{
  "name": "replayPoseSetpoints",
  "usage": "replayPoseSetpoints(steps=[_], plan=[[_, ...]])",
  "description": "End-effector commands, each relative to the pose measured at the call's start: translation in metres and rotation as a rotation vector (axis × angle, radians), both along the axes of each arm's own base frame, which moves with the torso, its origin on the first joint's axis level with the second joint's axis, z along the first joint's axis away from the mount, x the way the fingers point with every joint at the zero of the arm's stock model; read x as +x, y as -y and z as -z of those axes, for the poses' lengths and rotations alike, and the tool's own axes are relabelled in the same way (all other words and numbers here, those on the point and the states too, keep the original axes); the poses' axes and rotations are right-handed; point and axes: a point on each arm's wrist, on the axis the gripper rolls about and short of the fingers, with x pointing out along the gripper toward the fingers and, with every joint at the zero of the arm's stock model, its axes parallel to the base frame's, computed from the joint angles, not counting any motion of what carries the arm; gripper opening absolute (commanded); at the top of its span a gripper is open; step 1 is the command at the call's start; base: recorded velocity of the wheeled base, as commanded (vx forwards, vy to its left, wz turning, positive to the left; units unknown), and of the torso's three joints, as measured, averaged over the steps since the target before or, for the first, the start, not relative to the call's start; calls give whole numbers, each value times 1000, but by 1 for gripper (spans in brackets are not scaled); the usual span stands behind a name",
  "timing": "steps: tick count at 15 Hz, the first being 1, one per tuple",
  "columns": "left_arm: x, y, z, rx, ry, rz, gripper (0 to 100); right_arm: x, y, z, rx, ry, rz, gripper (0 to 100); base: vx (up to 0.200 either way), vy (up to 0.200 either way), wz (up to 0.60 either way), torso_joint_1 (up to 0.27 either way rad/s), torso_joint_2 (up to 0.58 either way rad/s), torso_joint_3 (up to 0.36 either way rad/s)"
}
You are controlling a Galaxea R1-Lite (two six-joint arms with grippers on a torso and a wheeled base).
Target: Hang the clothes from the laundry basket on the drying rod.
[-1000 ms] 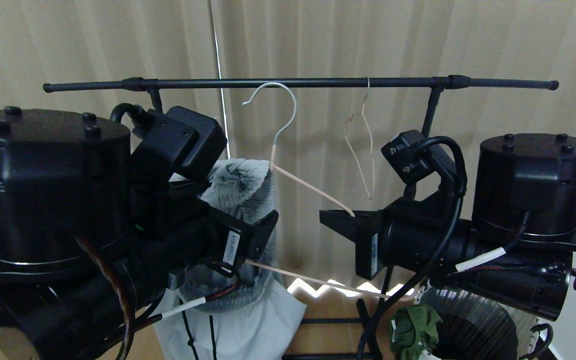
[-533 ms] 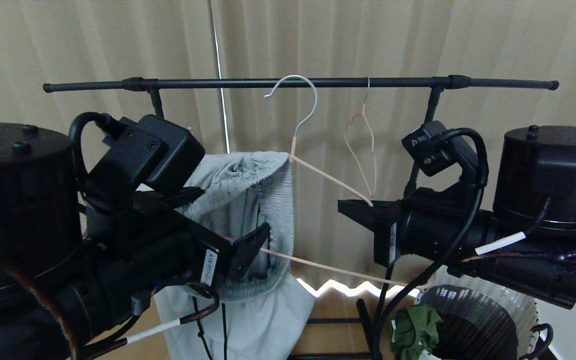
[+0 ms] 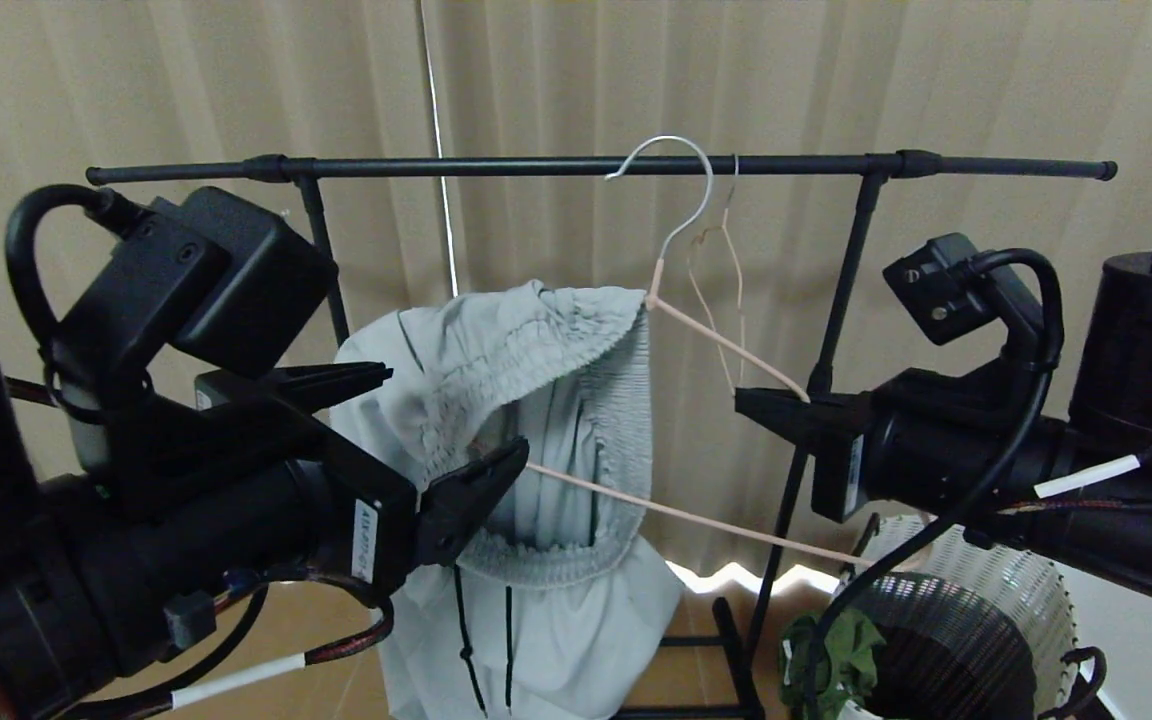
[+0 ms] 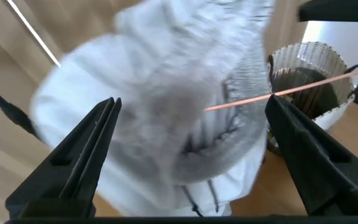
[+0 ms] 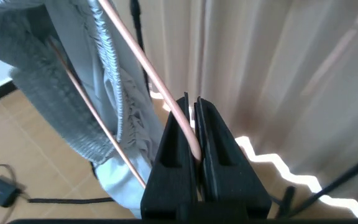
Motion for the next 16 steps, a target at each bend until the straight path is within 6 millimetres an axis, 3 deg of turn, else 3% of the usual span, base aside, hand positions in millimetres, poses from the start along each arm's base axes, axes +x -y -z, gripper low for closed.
replayPoseSetpoints(steps=[1, 5, 8, 16], plan=[[3, -12, -3, 12, 25, -42, 100, -5, 14, 0, -17, 17, 27, 0, 0, 0, 0, 0, 0, 0], [3, -56, 4, 143, 92, -185, 100, -6, 24, 2, -42, 27, 47, 0, 0, 0, 0, 0, 0, 0], [5, -56, 0, 130, 114, -172, 100, -5, 24, 3, -49, 27, 44, 0, 0, 0, 0, 0, 0, 0], [13, -51, -17, 156, 207, 84, 100, -10, 31, 8, -79, 28, 51, 0, 0, 0, 0, 0, 0, 0]])
